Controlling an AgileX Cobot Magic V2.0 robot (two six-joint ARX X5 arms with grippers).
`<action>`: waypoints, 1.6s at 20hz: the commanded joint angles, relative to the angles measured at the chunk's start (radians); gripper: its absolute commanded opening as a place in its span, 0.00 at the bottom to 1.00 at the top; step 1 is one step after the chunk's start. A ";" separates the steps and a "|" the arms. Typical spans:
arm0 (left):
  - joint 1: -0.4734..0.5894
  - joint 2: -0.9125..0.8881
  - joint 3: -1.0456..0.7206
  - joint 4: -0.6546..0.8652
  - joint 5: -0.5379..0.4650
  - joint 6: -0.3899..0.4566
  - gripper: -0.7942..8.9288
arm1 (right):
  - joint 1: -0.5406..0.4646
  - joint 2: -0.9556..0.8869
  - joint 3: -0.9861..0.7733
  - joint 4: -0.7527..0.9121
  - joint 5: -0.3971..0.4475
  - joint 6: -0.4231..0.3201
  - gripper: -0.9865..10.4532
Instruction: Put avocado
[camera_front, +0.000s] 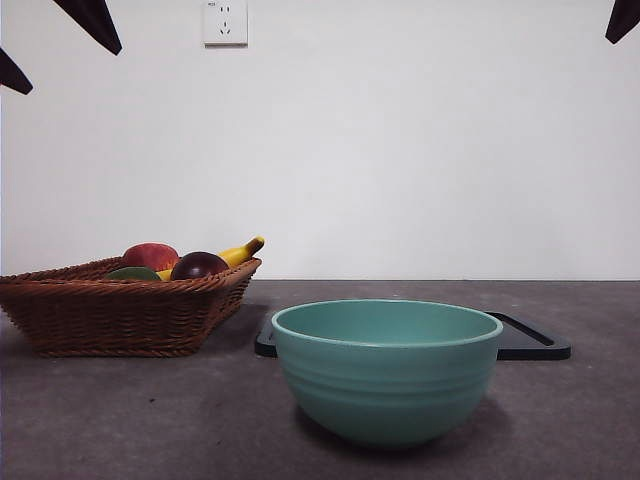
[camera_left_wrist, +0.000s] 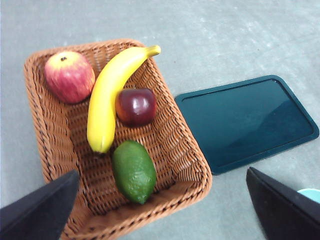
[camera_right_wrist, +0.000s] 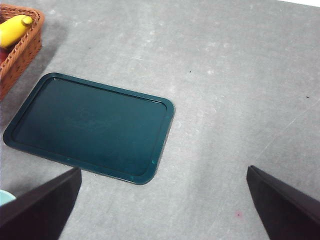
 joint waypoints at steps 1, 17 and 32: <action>0.001 0.062 0.041 -0.060 -0.001 -0.037 0.72 | 0.001 0.005 0.019 0.009 -0.003 -0.005 0.61; 0.000 0.782 0.521 -0.338 -0.001 -0.058 0.72 | 0.002 0.005 0.019 0.010 -0.007 -0.005 0.61; -0.024 0.915 0.521 -0.327 -0.001 -0.056 0.72 | 0.002 0.005 0.019 0.010 -0.007 -0.005 0.61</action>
